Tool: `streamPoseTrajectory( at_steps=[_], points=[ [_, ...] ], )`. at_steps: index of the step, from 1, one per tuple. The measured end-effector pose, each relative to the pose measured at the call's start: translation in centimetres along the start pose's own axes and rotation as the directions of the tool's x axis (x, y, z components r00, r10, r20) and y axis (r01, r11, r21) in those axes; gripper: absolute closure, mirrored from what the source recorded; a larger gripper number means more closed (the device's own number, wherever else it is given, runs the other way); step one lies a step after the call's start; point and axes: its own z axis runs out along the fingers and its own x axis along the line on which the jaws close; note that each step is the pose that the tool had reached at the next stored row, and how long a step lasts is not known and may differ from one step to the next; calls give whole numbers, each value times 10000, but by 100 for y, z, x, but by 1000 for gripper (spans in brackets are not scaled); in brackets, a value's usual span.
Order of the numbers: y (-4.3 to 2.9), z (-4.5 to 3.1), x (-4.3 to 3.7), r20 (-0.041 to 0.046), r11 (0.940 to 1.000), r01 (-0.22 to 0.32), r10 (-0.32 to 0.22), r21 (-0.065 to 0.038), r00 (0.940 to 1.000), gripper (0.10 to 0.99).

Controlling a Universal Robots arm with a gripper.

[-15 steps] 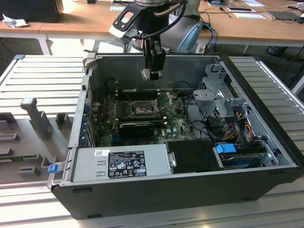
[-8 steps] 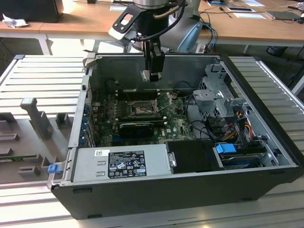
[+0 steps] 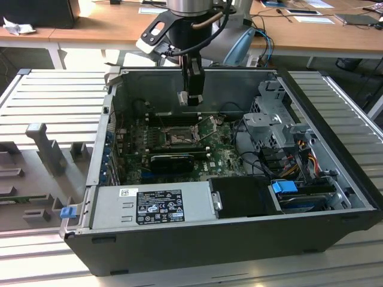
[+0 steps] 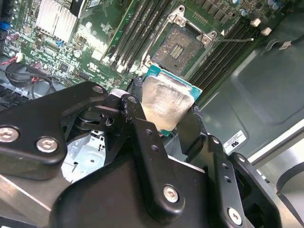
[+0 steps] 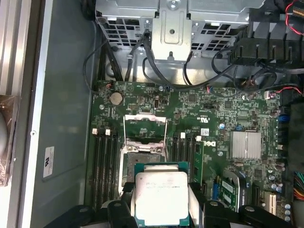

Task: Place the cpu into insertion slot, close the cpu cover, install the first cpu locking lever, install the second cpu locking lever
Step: 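Place the cpu into insertion slot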

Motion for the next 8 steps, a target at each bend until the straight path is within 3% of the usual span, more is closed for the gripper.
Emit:
streamPoseTrajectory(
  at_steps=[4, 8],
  points=[
    [-2, 18, 0, 4, 10000, -55, 55, 12, 10000, 553],
    [-3, 35, -1, -4, 9998, -66, 66, 185, 10000, 553]
  ],
)
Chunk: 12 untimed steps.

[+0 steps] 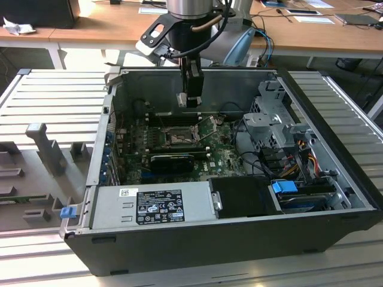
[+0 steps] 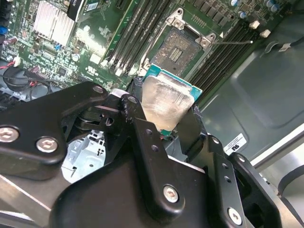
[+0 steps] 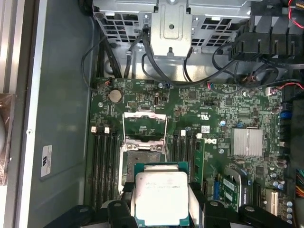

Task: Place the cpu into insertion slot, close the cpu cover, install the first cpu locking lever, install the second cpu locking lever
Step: 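Place the cpu into insertion slot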

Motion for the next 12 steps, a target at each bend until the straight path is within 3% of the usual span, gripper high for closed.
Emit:
streamPoseTrajectory(
  at_steps=[3, 8, 12],
  points=[
    [-2, 13, 0, -4, 10000, -16, 16, 98, 10000, 553],
    [-4, 48, -1, 27, 9986, -503, 502, 136, 9987, 553],
    [-6, 80, -2, 28, 9981, -511, 510, 333, 9987, 553]
  ],
)
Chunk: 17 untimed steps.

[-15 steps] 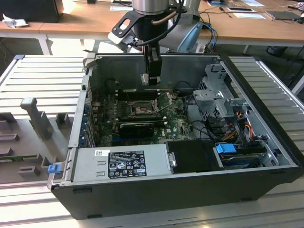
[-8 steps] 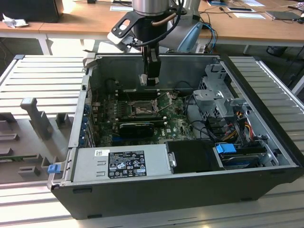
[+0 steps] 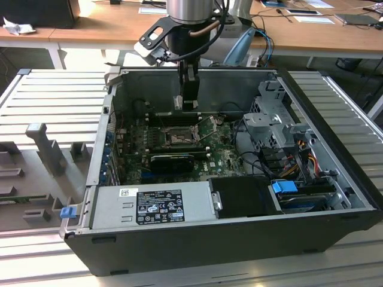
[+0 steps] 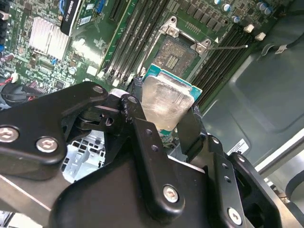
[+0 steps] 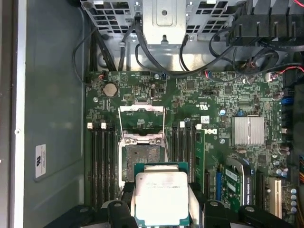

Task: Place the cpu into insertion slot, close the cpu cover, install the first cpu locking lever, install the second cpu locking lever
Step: 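Place the cpu into insertion slot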

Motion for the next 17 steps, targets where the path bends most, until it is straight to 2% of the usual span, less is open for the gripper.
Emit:
streamPoseTrajectory(
  at_steps=[11, 17],
  points=[
    [-6, 214, -4, 5, 9999, -149, 149, 20, 9999, 553],
    [-8, 294, -5, 8, 9998, -208, 208, 20, 9998, 553]
  ],
)
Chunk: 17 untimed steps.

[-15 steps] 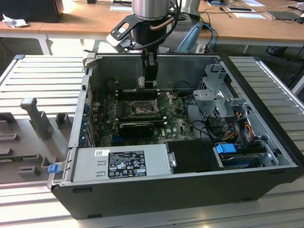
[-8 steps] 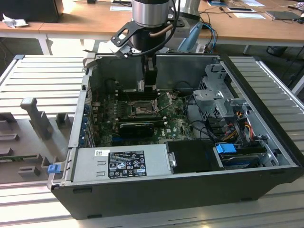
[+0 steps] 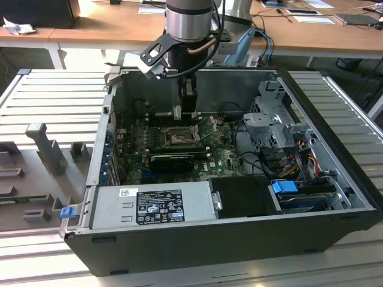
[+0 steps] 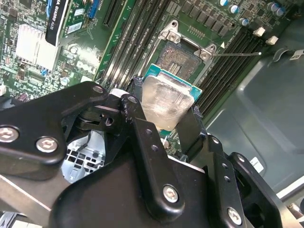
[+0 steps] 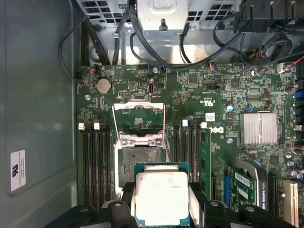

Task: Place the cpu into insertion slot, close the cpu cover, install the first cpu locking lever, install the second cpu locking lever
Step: 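Place the cpu into insertion slot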

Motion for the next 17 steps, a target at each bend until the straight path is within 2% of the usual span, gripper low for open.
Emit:
streamPoseTrajectory(
  at_steps=[5, 9, 17],
  points=[
    [-2, 56, -1, 2, 10000, -42, 42, 5, 10000, 553],
    [-2, 64, -1, 3, 10000, -59, 59, 54, 10000, 553],
    [-3, 126, -2, 2, 10000, -54, 54, 56, 10000, 553]
  ],
)
